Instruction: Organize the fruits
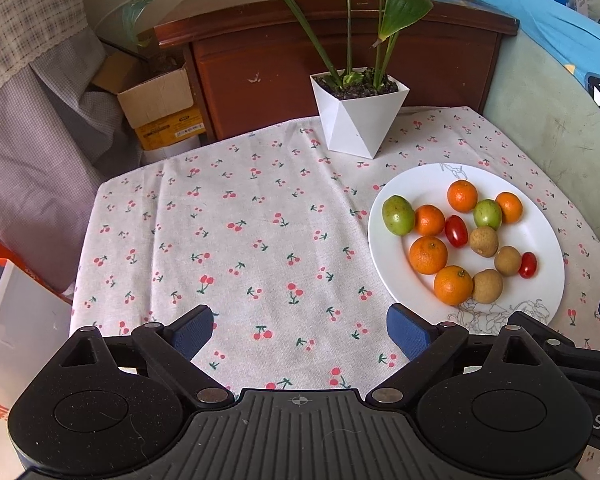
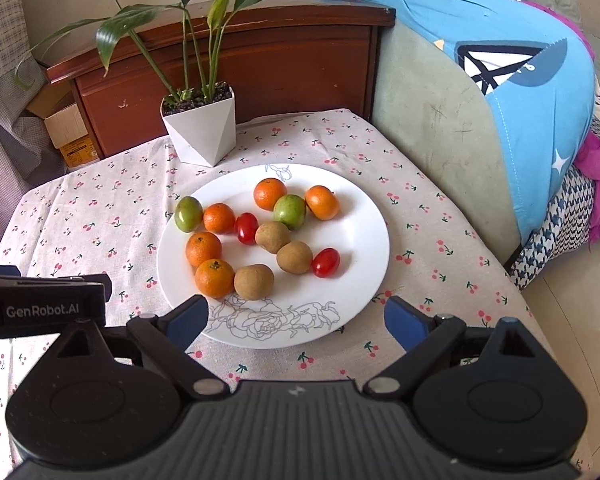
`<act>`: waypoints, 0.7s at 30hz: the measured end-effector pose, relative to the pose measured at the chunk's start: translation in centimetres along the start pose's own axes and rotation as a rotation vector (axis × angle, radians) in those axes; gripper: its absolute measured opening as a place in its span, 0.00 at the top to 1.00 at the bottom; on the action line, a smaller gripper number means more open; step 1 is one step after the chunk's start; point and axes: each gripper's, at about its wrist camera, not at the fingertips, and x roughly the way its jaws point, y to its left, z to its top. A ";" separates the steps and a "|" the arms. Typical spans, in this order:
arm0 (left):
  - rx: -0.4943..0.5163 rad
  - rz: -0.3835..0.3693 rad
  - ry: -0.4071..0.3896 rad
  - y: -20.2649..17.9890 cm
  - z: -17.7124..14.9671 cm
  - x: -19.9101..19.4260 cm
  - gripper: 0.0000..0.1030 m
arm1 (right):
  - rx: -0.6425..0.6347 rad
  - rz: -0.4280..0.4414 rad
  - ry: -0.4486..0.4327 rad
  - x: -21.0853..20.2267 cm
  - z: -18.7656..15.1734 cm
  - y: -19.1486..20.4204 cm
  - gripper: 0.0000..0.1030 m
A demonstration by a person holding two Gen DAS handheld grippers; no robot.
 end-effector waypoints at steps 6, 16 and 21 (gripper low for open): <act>-0.022 0.011 0.010 1.7 -1.5 -0.6 0.08 | -0.039 0.029 -0.003 -0.4 -1.1 1.5 0.08; -0.078 0.024 0.029 4.7 -4.6 -1.6 0.08 | -0.082 0.123 -0.020 -1.6 -3.9 4.0 0.08; -0.091 0.037 0.027 5.9 -5.5 -2.1 0.08 | -0.118 0.175 -0.023 -2.3 -5.7 5.4 0.08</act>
